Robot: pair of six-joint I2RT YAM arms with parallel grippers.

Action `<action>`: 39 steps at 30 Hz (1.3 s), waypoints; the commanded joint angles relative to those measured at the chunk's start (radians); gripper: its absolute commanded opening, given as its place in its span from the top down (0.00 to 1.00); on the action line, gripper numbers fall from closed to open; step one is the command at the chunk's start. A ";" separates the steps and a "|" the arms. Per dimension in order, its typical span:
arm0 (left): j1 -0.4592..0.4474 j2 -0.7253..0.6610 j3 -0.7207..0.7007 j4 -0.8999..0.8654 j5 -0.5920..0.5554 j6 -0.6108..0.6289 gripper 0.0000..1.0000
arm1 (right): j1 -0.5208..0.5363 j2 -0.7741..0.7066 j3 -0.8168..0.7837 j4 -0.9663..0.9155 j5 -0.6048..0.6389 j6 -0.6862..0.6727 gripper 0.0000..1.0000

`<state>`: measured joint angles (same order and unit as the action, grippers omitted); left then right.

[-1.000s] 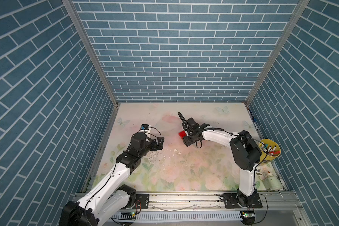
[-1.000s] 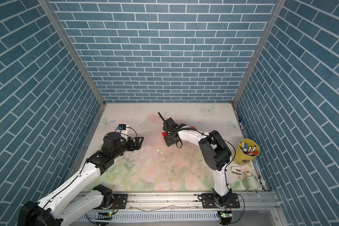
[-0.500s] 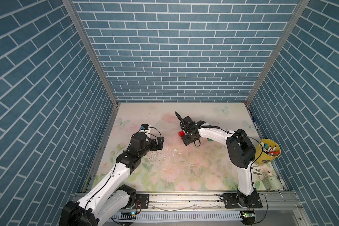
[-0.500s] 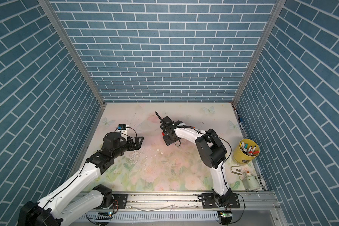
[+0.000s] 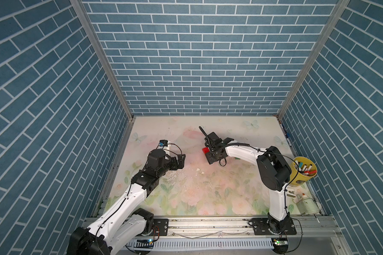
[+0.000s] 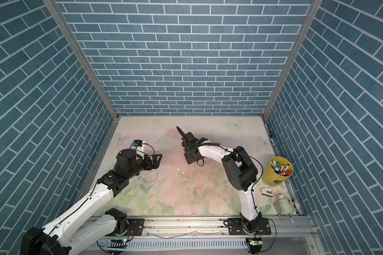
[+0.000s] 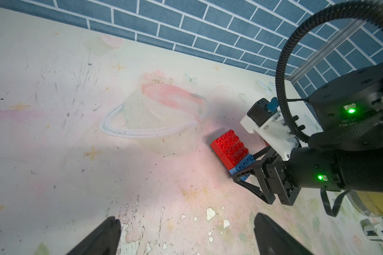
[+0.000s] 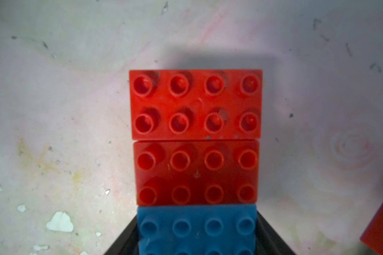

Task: Assemble a rectangle with lego
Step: Assemble the lego brick with the lego brick, then reset both arms

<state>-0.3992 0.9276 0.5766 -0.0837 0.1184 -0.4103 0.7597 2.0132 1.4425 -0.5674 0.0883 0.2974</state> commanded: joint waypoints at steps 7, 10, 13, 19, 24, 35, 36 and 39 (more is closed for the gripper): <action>0.008 -0.045 -0.015 0.018 0.015 0.005 0.00 | 0.016 -0.013 -0.002 -0.183 0.125 0.294 0.59; 0.007 -0.055 -0.015 0.017 0.013 0.005 0.00 | 0.034 0.022 0.037 -0.216 0.140 0.336 0.58; 0.007 -0.067 -0.018 0.015 0.013 0.003 0.00 | 0.049 0.044 0.060 -0.218 0.150 0.377 0.57; 0.007 -0.081 -0.020 0.012 0.009 0.004 0.00 | 0.058 0.061 0.083 -0.211 0.158 0.402 0.45; 0.007 -0.082 -0.020 0.012 -0.005 0.005 0.00 | 0.058 0.011 0.060 -0.187 0.152 0.391 0.27; 0.007 -0.133 0.033 0.069 -0.156 0.032 0.00 | -0.021 -0.297 0.047 -0.190 0.096 0.197 0.09; 0.008 -0.134 0.042 0.084 -0.189 0.052 0.00 | -0.050 -0.336 0.047 -0.190 0.089 0.159 0.09; 0.008 -0.117 0.050 0.178 -0.368 0.140 0.00 | -0.178 -0.457 0.018 -0.149 0.065 0.007 0.10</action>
<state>-0.3988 0.8070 0.5934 -0.0147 -0.0711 -0.3576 0.6781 1.6524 1.4857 -0.7200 0.1707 0.4587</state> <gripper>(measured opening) 0.997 0.900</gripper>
